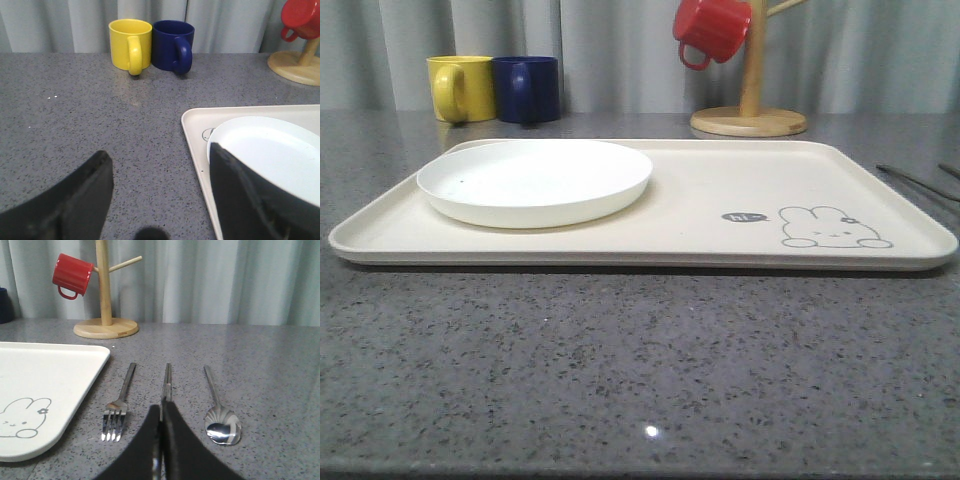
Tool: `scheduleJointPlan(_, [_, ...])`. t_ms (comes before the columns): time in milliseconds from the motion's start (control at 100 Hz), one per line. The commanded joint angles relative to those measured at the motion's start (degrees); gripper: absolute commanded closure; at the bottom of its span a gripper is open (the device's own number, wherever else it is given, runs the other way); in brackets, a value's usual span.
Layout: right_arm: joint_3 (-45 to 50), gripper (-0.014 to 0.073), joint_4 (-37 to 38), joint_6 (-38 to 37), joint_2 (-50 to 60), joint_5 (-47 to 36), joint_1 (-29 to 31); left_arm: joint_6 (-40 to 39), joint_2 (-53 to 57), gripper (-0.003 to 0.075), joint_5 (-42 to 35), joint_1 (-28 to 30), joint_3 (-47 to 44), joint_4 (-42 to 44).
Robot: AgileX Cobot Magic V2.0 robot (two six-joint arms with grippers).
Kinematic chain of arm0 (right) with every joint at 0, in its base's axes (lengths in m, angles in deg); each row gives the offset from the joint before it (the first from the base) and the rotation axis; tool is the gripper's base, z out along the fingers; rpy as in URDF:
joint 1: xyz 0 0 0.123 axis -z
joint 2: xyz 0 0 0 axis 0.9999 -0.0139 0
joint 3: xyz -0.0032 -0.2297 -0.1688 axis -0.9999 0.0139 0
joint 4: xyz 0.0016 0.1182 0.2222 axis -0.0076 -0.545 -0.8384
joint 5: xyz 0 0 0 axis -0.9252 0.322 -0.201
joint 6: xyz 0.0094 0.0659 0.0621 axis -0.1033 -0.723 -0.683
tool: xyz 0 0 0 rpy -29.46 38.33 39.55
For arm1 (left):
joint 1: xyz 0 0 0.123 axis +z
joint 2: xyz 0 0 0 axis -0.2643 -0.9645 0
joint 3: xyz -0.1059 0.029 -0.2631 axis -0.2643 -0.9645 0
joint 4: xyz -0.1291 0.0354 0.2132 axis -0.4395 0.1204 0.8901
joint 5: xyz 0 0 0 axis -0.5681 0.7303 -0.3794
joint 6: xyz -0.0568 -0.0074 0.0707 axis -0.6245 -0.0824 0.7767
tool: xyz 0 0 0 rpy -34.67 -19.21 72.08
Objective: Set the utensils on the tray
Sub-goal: 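Raise the left gripper away from the plate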
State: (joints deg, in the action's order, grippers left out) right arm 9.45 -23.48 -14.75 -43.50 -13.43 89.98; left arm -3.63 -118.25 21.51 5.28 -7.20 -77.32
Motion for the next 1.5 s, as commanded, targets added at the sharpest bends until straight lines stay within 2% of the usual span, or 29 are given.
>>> scheduleJointPlan(0, [-1.01, 0.0662, -0.18, 0.34, 1.29, -4.96, 0.27, -0.55, 5.24, 0.0307, -6.6, -0.24, -1.64, -0.77])
scheduleJointPlan(220, [-1.01, 0.0662, -0.18, 0.34, 1.29, -4.96, 0.27, -0.55, 15.44, 0.0314, -5.8, -0.24, -6.22, -0.77])
scheduleJointPlan(310, [-1.01, 0.0662, -0.18, 0.34, 1.29, -4.96, 0.27, -0.55, 18.35, 0.0353, -5.28, -0.24, -6.86, -0.55])
scheduleJointPlan(430, [-1.01, 0.0662, -0.18, 0.34, 1.29, -4.96, 0.27, -0.55, 20.5, 0.048, -3.82, -0.24, -6.86, -0.16])
scheduleJointPlan(600, [-1.01, 0.0662, -0.18, 0.34, 1.29, -7.15, 0.27, -0.55, 20.75, 0.0737, -3.35, -0.24, -6.86, -0.16])
scheduleJointPlan(780, [-3.1, 0.0662, -0.18, 0.34, 0.77, -4.75, 0.27, -0.55, 20.75, 0.0738, -3.24, -0.24, -6.86, -0.16])
scheduleJointPlan(940, [-9.6, 0.0662, -1.03, 0.34, -3.73, 0.47, 0.27, -0.55, 20.75, 0.0738, -3.24, -0.24, -6.86, -0.16])
scheduleJointPlan(1130, [-22.49, 0.0662, -1.86, 0.34, -15.6, 12.89, 0.27, -0.55, 20.75, 0.0738, -3.24, -0.24, -6.86, -0.16])
scheduleJointPlan(1320, [-36.7, 0.0662, -1.86, 0.34, -30.44, 28.88, 0.27, -0.55, 20.75, 0.0738, -3.24, -0.24, -6.86, -0.16])
scheduleJointPlan(1490, [-45.31, 0.0662, -1.92, 0.34, -41.94, 37.76, 0.27, -0.55, 20.75, 0.0738, -3.24, -0.24, -6.86, -0.16])
